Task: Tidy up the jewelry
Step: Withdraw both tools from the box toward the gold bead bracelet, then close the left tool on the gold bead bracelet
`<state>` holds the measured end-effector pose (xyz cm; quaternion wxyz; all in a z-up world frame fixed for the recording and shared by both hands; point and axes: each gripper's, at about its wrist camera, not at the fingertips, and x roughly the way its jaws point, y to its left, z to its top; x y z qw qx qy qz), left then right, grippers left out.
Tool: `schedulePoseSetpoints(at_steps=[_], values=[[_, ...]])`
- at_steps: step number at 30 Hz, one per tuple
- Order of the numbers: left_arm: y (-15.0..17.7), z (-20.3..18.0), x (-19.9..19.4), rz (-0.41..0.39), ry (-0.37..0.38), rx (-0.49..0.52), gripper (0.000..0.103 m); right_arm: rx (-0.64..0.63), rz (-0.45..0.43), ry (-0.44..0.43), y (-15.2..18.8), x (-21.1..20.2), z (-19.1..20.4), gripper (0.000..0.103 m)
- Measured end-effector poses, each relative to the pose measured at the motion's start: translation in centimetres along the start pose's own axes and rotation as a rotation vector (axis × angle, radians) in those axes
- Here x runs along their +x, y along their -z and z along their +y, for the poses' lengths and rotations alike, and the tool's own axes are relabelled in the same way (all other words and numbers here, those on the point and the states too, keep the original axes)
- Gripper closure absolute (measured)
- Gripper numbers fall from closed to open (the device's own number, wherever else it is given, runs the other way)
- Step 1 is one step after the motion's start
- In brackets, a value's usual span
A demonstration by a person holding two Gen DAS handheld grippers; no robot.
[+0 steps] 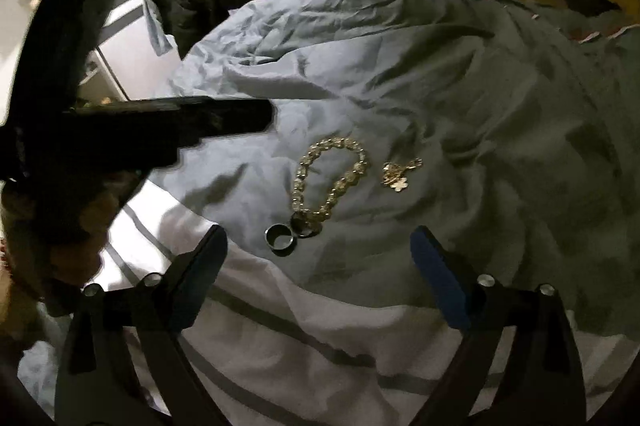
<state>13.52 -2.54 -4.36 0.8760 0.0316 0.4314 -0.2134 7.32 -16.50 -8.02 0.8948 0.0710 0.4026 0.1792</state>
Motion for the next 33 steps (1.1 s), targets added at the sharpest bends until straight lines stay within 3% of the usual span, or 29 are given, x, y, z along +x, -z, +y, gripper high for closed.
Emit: schedulePoseSetpoints(at_steps=[2,4,9,15,19,22,29,31,33], values=[[0.2,-0.5,1.1,0.011,0.017,0.025,0.02,0.013,-0.006,-0.024,0.1,0.6,-0.3,0.026],[0.3,-0.8,2.0,0.02,0.028,0.042,0.024,0.013,-0.005,-0.029,0.0,1.5,-0.4,0.038],[1.3,-0.6,5.0,0.096,0.05,0.054,0.07,-0.05,0.015,-0.007,0.4,3.5,0.2,0.038],[1.6,0.3,5.9,0.125,0.065,0.018,0.089,-0.067,0.042,0.023,0.8,4.8,0.2,0.049],[1.4,0.5,5.4,0.121,0.055,0.005,0.095,-0.076,0.018,0.042,0.7,4.3,0.0,0.075],[1.2,1.1,4.7,0.102,0.019,-0.001,0.095,-0.086,0.001,0.062,0.6,3.9,0.1,0.082],[0.4,3.8,2.1,0.039,0.001,-0.087,0.095,-0.093,-0.052,0.023,0.2,2.5,0.6,0.081],[0.0,4.0,1.6,0.018,0.002,-0.096,0.095,-0.102,-0.05,0.015,0.3,2.6,0.9,0.075],[-0.2,4.0,1.5,0.013,0.002,-0.1,0.095,-0.111,-0.035,0.01,0.4,3.0,1.2,0.055]])
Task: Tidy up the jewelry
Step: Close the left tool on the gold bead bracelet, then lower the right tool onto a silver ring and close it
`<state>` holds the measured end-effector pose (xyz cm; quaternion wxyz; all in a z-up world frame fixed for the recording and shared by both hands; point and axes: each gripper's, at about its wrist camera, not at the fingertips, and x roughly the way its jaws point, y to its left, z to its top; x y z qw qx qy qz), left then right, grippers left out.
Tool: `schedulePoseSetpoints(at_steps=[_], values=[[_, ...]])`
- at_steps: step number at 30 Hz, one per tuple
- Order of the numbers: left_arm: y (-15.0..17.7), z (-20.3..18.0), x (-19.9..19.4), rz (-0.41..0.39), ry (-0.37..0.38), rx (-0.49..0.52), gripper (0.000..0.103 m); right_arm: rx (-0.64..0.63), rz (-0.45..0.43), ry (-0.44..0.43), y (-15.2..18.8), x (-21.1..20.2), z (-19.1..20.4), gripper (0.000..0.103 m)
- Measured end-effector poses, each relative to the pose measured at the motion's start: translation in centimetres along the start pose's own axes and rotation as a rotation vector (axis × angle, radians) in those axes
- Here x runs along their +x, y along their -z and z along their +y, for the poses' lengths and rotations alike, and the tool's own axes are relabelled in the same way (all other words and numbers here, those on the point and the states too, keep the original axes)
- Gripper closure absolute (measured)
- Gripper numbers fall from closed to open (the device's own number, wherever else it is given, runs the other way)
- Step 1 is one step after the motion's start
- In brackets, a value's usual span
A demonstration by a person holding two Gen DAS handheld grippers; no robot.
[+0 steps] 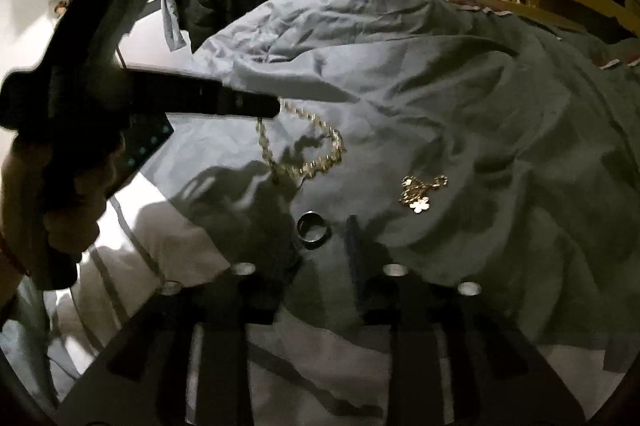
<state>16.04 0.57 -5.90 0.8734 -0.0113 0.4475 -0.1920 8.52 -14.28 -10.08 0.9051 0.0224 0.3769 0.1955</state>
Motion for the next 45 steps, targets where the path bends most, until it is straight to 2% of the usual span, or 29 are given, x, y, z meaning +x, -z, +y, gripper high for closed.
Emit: schedulePoseSetpoints(at_steps=[2,5,6,7,12,14,21,23,27,30,33,36,45], values=[[0.1,-0.2,0.4,0.012,-0.006,0.004,0.095,0.0,0.009,-0.01,0.0,0.4,0.2,0.045],[0.0,-0.8,1.0,0.022,-0.014,0.009,0.095,-0.009,0.024,0.001,-0.2,1.4,0.5,0.045],[0.0,-0.8,1.1,0.023,-0.014,0.008,0.095,-0.018,0.042,0.008,-0.2,2.0,0.7,0.049],[0.0,-0.8,1.0,0.023,-0.015,0.004,0.095,-0.034,0.055,0.011,-0.1,2.5,0.9,0.058],[-0.1,-0.4,0.9,0.025,-0.015,-0.01,0.095,0.016,0.045,-0.008,-0.1,2.3,-0.2,0.076],[0.0,-0.4,1.1,0.031,-0.018,-0.008,0.095,0.041,0.038,-0.015,-0.2,2.2,-0.6,0.078],[0.0,-0.4,1.1,0.029,-0.027,-0.002,0.095,0.032,-0.018,0.068,-0.7,1.3,-0.8,0.078],[0.0,-0.4,1.1,0.029,-0.03,-0.005,0.095,0.043,-0.022,0.082,-0.8,1.2,-1.2,0.082],[0.0,-0.4,1.1,0.031,-0.029,-0.003,0.095,0.049,-0.029,0.045,-0.8,0.8,-1.2,0.081],[0.0,-0.5,1.1,0.033,-0.026,0.0,0.095,0.012,0.002,0.051,-0.7,1.6,-0.6,0.081],[0.0,-0.5,1.2,0.035,-0.026,0.003,0.095,-0.038,0.027,0.096,-0.3,2.4,0.2,0.082],[0.1,-0.6,1.2,0.034,-0.028,0.005,0.095,-0.038,0.021,0.121,-0.3,2.2,0.1,0.098],[0.1,-0.6,1.2,0.027,-0.028,0.007,0.095,0.03,-0.032,0.078,-0.6,1.1,-1.1,0.102]])
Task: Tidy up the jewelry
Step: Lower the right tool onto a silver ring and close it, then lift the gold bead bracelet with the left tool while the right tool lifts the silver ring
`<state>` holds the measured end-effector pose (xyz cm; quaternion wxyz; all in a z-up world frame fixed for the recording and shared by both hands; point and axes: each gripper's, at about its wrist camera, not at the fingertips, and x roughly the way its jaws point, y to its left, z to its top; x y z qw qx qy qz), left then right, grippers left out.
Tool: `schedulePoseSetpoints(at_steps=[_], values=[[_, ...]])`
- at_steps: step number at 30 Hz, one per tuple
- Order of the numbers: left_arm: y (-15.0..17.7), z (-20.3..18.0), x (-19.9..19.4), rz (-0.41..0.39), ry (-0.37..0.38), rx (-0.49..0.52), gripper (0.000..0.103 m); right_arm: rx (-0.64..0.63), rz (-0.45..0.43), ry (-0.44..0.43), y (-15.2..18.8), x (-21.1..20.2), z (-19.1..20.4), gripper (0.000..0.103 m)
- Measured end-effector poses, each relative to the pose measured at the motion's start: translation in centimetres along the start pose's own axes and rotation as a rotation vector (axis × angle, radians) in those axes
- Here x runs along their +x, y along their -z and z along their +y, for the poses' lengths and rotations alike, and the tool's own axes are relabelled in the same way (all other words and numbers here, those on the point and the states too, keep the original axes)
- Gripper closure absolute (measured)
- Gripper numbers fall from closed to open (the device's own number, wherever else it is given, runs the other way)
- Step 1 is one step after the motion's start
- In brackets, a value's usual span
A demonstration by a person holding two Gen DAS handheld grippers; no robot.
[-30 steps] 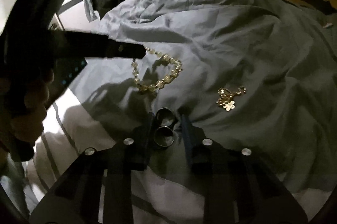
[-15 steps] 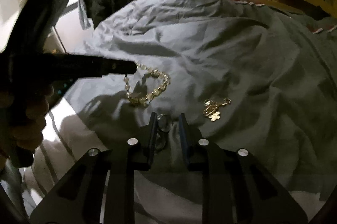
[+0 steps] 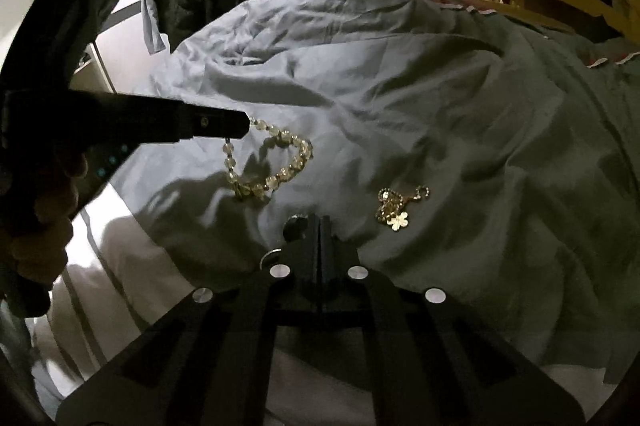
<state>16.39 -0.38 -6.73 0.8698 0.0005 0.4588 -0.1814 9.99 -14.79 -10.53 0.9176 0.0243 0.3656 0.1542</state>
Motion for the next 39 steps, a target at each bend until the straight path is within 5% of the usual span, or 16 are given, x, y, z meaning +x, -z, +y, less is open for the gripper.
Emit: schedulePoseSetpoints(at_steps=[6,8,11,13,15,18,22,39], values=[[0.0,0.0,0.0,0.001,0.0,0.001,0.095,-0.012,0.05,-0.013,-0.1,0.6,0.3,0.1],[0.0,-0.1,0.1,0.003,-0.002,0.002,0.095,-0.006,0.069,-0.003,0.0,0.9,0.5,0.093],[-0.1,-0.1,0.0,0.004,0.0,0.003,0.095,0.002,0.048,-0.022,0.0,0.6,0.5,0.063],[-0.1,-0.1,0.1,0.005,-0.001,0.002,0.095,0.019,0.021,-0.04,-0.1,0.1,0.4,0.034],[-0.1,-0.1,0.1,0.007,-0.001,0.002,0.095,0.029,-0.006,-0.054,-0.3,-0.1,0.4,0.034],[0.0,-0.1,0.2,0.01,0.0,0.002,0.095,-0.003,0.049,-0.023,-0.3,1.2,1.0,0.06],[0.0,-0.1,0.2,0.009,0.002,0.001,0.095,-0.026,0.062,0.002,0.0,1.6,1.2,0.076],[-0.1,-0.2,-0.1,0.001,0.009,0.008,0.095,0.034,-0.075,0.035,-1.3,-1.1,-0.6,0.083]])
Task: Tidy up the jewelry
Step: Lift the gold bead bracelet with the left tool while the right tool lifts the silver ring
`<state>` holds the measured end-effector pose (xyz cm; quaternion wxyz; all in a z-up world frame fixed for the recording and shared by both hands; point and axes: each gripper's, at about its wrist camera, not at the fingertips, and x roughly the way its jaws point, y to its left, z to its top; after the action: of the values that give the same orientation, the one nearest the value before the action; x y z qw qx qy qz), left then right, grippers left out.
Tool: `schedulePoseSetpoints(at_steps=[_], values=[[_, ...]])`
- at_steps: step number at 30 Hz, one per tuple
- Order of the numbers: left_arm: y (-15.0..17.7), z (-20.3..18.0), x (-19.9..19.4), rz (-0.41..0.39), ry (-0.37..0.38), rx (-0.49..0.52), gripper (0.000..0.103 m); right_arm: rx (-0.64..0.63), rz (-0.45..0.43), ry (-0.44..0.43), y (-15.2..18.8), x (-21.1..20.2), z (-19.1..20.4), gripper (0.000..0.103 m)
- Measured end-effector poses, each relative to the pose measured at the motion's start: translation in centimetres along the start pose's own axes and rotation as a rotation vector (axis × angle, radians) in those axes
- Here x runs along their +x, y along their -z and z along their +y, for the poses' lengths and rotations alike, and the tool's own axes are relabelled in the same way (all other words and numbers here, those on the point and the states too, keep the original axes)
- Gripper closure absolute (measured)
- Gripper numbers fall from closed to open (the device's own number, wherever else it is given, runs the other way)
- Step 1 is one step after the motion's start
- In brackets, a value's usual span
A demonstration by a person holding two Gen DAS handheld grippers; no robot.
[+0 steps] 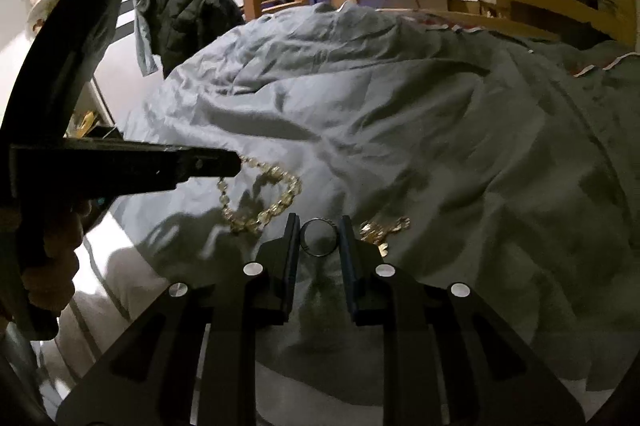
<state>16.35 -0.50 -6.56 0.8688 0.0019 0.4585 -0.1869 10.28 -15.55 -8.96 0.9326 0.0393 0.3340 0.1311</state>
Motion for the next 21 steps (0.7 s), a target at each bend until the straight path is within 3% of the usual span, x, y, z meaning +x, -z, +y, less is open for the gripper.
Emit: schedulePoseSetpoints(at_steps=[21], values=[[-0.8,-1.0,-7.1,-0.099,-0.001,0.019,0.095,0.057,-0.084,0.034,-1.9,-4.8,-0.7,0.082]])
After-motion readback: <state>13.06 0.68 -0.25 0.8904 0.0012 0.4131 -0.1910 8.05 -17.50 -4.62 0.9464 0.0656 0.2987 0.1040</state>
